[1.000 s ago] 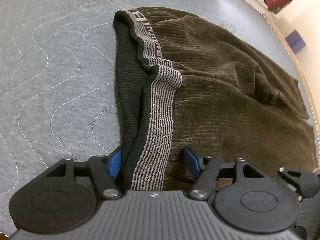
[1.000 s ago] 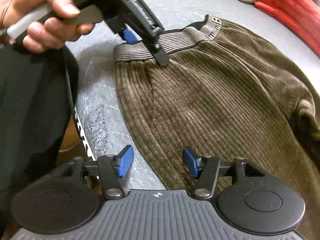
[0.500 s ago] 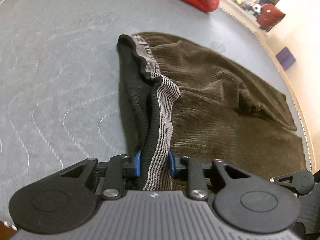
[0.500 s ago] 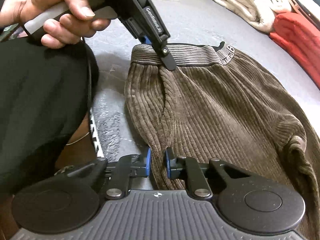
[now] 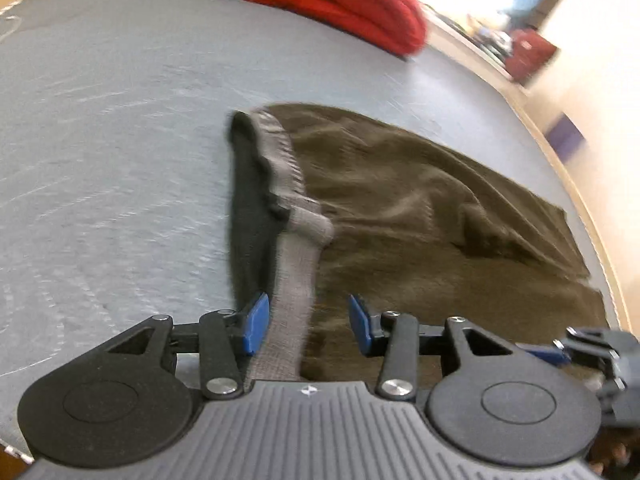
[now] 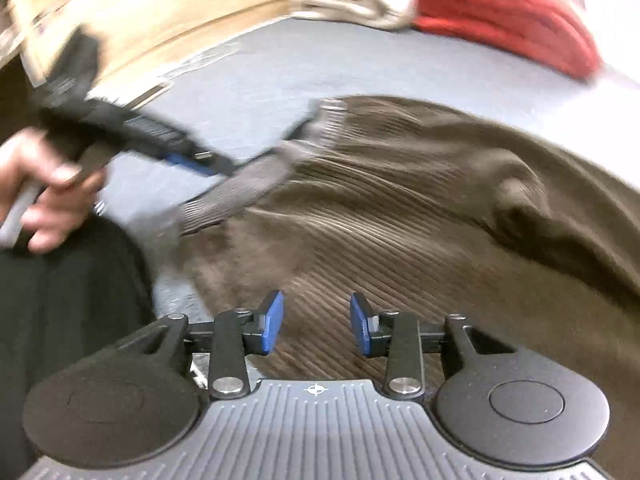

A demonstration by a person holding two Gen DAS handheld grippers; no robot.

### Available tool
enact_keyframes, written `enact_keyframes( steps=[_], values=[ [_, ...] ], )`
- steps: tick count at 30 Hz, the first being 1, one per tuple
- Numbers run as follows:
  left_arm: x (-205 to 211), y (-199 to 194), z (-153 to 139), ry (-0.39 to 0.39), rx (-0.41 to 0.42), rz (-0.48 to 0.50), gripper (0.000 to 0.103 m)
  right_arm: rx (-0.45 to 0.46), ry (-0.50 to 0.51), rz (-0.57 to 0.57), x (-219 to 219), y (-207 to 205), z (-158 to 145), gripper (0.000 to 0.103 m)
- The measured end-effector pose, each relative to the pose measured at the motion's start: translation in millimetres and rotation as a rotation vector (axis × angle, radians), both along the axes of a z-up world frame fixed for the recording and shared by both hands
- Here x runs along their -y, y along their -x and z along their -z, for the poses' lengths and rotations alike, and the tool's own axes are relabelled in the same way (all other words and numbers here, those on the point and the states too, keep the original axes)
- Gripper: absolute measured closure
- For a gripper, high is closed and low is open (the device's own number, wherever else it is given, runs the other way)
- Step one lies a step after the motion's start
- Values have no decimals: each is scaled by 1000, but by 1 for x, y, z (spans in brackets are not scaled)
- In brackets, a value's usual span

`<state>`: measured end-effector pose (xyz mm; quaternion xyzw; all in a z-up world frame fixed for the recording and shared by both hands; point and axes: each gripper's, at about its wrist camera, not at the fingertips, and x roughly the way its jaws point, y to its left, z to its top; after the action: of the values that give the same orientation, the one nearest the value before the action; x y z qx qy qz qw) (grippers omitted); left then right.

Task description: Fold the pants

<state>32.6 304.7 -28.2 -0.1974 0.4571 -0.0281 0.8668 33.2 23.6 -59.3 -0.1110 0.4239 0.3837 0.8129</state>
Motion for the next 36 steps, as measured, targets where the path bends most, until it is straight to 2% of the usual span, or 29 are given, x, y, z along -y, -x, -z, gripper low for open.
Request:
enact_keyframes(
  steps=[3,4,6,7,11,14,17,21,24,26,28,33,36],
  values=[
    [19,-12,8,18,-50,127,55,-48,59,71,13,-8,16,64],
    [25,-14,12,7,-78,165,55,-64,100,82,16,-10,25,64],
    [39,-25,27,-46,-186,215,56,-102,222,90,19,-9,45,64],
    [45,-30,31,-75,-210,229,56,-94,237,85,22,-7,49,64],
    [67,-33,32,-163,-189,275,50,-48,200,90,28,-2,39,64],
    [68,-26,28,-154,-144,287,50,-42,183,125,39,-6,34,64],
    [64,-25,29,-125,-157,279,50,-79,234,150,48,-7,45,63],
    [61,-34,29,-95,-160,262,50,-58,220,155,52,-6,41,63],
    [60,-30,24,-91,-140,250,45,-14,165,200,57,-9,24,63],
    [57,-26,19,-95,-121,235,37,64,134,236,60,-11,5,63],
    [57,-23,15,-99,-96,227,36,153,106,266,64,-14,-18,63],
    [57,-15,5,-139,-28,187,29,300,-36,353,89,-26,-92,63],
    [57,-8,-4,-156,27,142,18,398,-106,408,119,-33,-140,60]
  ],
)
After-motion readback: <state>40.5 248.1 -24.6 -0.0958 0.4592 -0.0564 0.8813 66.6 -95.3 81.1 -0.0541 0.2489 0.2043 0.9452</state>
